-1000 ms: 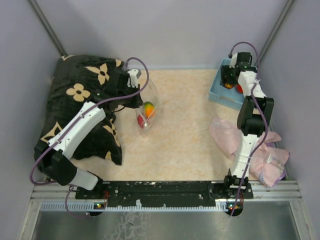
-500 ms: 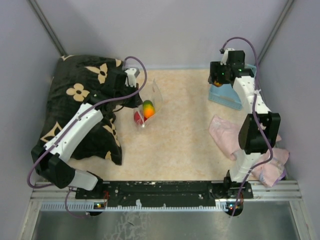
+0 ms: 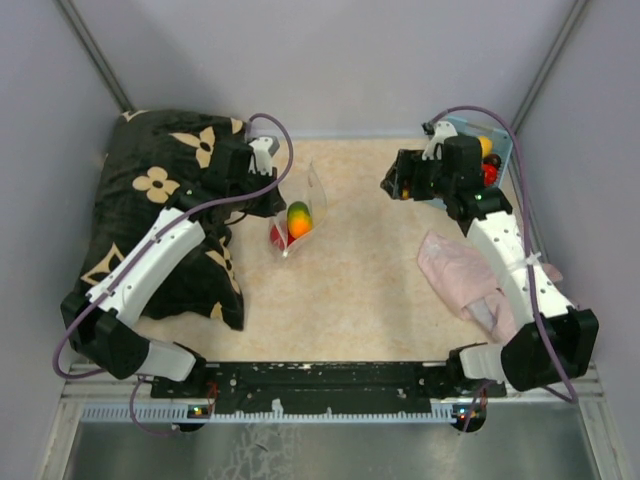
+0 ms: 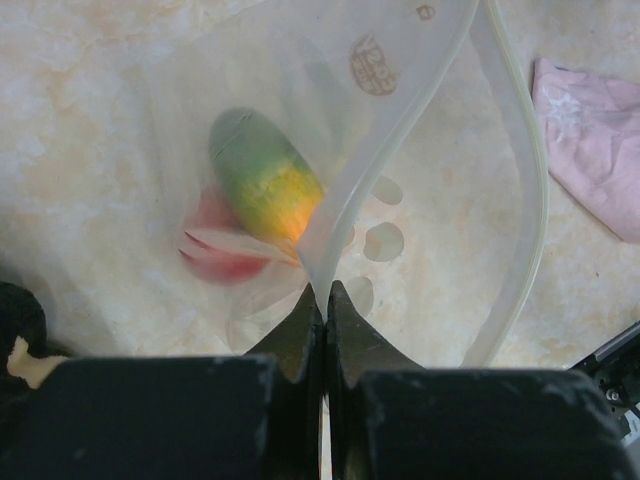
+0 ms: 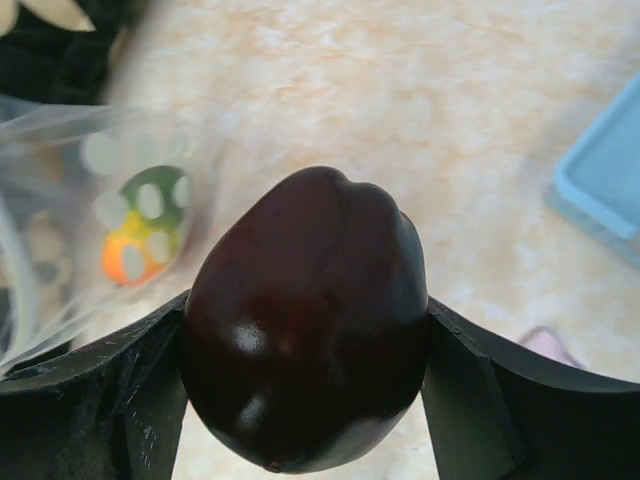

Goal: Place the food in the zip-top bag and seal the zipper
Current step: Place the fake fruit in the zipper food storage bag.

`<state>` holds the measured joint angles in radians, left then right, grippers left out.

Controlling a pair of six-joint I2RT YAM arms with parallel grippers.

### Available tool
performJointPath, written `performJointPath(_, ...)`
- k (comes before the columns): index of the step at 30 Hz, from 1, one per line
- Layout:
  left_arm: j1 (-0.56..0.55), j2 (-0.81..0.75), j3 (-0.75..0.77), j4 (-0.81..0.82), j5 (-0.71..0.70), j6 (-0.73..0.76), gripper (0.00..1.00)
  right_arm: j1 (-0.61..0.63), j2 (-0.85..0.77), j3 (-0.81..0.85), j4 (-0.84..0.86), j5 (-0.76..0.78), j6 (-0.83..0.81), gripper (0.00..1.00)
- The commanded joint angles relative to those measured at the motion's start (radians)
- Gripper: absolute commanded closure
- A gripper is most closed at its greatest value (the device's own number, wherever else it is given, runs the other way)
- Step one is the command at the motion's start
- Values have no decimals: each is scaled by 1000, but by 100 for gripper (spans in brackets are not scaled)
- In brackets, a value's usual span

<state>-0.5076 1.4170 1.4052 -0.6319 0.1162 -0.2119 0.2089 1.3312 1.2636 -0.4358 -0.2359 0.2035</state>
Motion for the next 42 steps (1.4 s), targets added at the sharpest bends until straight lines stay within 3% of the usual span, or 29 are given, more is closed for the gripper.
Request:
performJointPath(1,6,-38,-15,27,21,-1,100,91,-93,-37,105,-63,83,56)
performJointPath(14,6,-30,-23,31,14,-2,100,358,-120,-18,172,-126,221,56)
performJointPath(29,6,-38,-25,34,52,-10,100,476,92,87,325,-231,355,56)
performJointPath(42,6,-47,-29,44,103,-17,100,480,160,96,259,-12,302,46)
